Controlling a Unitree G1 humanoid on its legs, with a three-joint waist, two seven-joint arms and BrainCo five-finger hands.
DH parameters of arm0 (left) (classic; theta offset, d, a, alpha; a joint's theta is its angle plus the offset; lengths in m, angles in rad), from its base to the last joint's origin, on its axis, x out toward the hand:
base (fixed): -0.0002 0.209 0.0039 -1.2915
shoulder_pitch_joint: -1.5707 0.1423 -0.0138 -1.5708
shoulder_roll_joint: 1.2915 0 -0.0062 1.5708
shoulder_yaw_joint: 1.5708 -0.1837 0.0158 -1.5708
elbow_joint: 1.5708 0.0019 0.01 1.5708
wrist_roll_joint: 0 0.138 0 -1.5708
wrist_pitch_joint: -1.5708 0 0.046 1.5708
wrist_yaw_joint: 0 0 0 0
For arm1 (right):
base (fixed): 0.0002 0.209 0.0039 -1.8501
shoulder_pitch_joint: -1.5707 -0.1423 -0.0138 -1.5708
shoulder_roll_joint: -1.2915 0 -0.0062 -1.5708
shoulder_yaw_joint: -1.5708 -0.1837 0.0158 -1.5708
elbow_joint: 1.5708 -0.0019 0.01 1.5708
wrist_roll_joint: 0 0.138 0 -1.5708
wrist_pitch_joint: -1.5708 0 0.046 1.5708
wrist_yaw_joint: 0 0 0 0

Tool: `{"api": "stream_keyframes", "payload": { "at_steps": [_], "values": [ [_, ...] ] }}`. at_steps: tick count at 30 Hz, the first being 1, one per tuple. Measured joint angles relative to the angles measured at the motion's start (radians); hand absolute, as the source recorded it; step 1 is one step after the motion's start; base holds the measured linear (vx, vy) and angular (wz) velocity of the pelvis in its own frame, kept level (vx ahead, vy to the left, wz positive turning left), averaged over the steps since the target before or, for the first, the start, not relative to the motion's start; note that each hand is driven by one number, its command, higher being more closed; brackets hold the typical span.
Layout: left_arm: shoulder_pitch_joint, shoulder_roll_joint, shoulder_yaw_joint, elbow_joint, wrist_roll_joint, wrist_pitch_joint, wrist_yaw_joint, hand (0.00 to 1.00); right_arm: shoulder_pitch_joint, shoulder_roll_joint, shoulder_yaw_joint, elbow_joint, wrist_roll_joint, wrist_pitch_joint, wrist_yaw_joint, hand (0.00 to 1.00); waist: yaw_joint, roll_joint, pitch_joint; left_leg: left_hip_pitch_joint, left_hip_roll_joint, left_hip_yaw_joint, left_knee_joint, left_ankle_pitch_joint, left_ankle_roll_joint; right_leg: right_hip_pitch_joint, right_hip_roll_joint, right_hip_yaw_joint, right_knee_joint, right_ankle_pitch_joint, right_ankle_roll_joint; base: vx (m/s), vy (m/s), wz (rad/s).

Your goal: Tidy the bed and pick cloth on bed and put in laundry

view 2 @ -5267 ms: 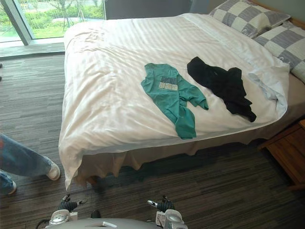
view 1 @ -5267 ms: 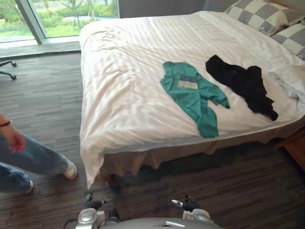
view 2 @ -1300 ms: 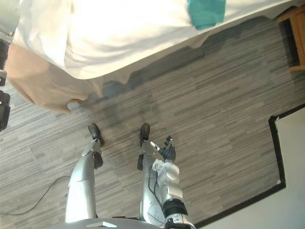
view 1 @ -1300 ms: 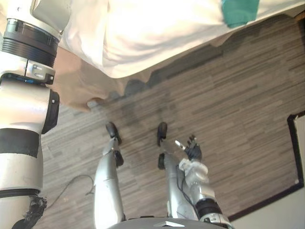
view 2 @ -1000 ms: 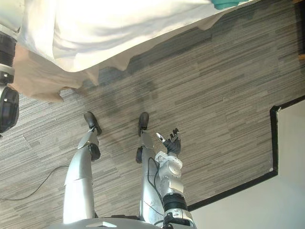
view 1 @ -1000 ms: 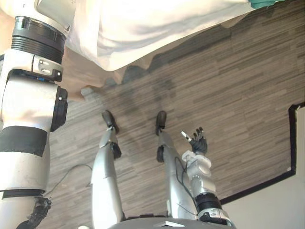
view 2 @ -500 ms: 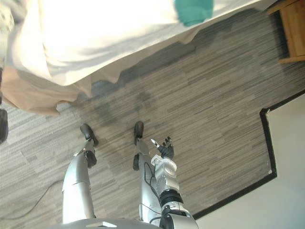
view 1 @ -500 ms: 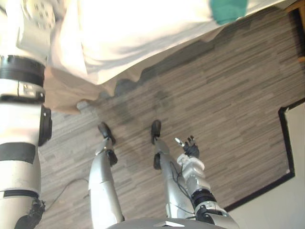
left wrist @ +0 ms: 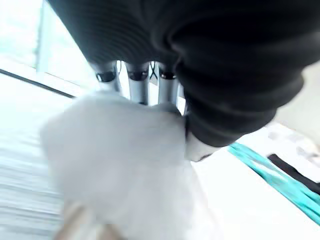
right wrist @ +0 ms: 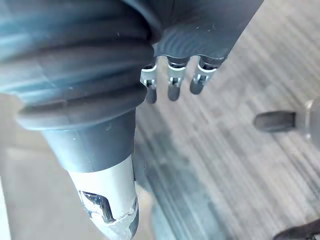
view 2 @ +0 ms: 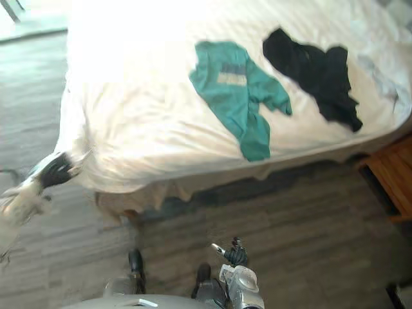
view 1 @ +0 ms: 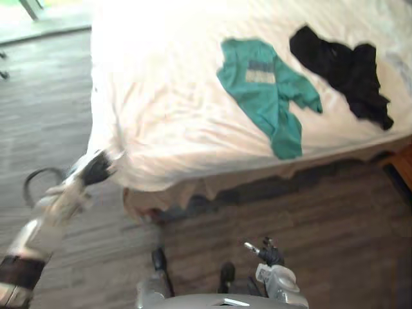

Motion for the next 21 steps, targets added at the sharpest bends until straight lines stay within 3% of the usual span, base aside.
{"api": "stream_keyframes", "payload": {
  "at_steps": [4, 11, 18, 21],
  "values": [
    [0.074, -0.119, 0.129, 0.12, 0.0, 0.009, 0.065, 0.0, -0.027, -0.023, -0.008, 0.1, -0.001, 0.011, 0.014, 0.0, 0.007, -0.003, -0.022, 0.056, -0.022, -0.05, -0.031, 0.008, 0.001, 0.083, 0.002, -0.035, -0.033, 0.0, -0.001, 0.05, 0.033, 0.29],
    [0.224, -0.335, 0.206, 0.226, 0.033, 0.061, 0.117, 0.0, 0.021, -0.03, -0.06, 0.162, 0.002, 0.026, 0.032, 0.0, 0.002, -0.013, -0.027, 0.097, -0.044, -0.132, -0.07, 0.038, 0.009, 0.153, -0.001, -0.103, -0.046, -0.003, -0.001, -0.03, 0.016, 0.29],
    [0.344, -0.487, 0.477, 0.656, 0.06, 0.115, 0.133, 0.0, 0.093, -0.037, -0.18, 0.183, 0.054, 0.044, 0.055, 0.0, 0.025, -0.024, -0.043, 0.121, -0.05, -0.157, -0.076, 0.03, 0.008, 0.193, -0.012, -0.128, -0.047, -0.027, 0.014, -0.06, 0.016, 0.14],
    [0.388, -0.55, 0.475, 0.704, 0.043, 0.12, 0.121, 0.0, 0.114, -0.044, -0.235, 0.181, 0.094, 0.043, 0.054, 0.0, 0.025, -0.036, -0.047, 0.126, -0.05, -0.156, -0.076, 0.03, 0.008, 0.201, -0.013, -0.129, -0.047, -0.03, 0.019, -0.02, 0.01, 0.07]
  ]
}}
